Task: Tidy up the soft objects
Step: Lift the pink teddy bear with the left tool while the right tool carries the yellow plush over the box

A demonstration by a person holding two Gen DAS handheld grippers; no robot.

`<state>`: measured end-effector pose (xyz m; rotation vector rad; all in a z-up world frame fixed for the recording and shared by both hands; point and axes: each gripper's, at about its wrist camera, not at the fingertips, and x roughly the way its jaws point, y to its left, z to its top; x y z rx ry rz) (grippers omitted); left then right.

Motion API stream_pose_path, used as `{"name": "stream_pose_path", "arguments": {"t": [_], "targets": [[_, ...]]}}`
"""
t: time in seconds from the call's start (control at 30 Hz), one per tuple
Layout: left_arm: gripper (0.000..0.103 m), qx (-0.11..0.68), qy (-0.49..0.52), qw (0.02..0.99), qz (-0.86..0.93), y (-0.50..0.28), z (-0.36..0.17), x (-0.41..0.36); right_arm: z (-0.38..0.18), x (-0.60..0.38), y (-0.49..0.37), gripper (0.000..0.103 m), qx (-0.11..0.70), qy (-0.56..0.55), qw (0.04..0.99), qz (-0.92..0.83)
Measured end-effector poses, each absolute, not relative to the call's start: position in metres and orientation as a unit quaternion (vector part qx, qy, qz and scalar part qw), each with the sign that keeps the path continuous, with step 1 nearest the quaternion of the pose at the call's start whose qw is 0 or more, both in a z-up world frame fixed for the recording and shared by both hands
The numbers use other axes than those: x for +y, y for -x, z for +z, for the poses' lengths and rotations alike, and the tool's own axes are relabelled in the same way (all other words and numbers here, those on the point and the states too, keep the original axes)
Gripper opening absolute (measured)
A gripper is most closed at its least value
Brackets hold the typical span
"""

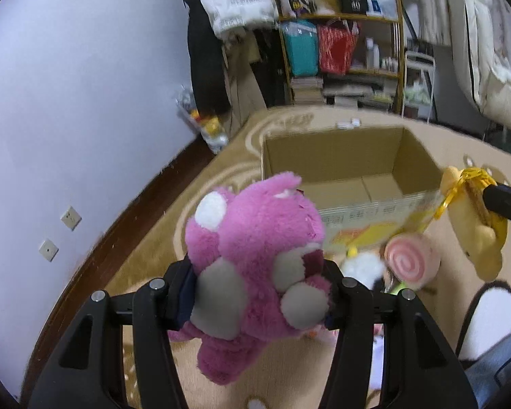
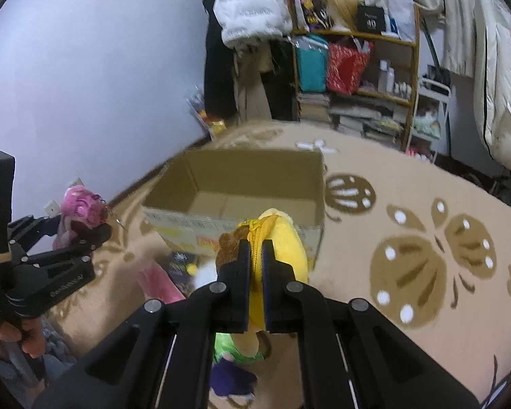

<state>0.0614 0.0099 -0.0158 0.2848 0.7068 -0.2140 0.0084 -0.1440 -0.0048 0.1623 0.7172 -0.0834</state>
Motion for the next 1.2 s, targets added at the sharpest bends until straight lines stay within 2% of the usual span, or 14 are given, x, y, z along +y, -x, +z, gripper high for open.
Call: {"name": "stream_pose_path", "arguments": {"t": [0.13,0.33,0.8,1.2], "targets": [[0.054,0.290,-0.132,0.945,-0.078,-0.061,-0.004,0.012,0.009,-0.139,-0.009,0.007,0.317,-0.072,0.945,-0.040],[0.054,0.269,-0.126,0.951,-0.091,-0.072,0.006,0.006,0.026,-0.142,-0.018,0.007,0.278,-0.048,0.959,-0.038],[0.054,0.256,-0.139,0.947,-0.134,-0.115,0.009,-0.034,0.029,-0.165,-0.049,0.007,0.251,-0.046,0.966,-0.028],[0.055,0.251,-0.132,0.948,-0.145,-0.137,-0.007,-0.053,0.005,-0.175,-0.077,0.007,0.264,-0.060,0.963,-0.003]]}}
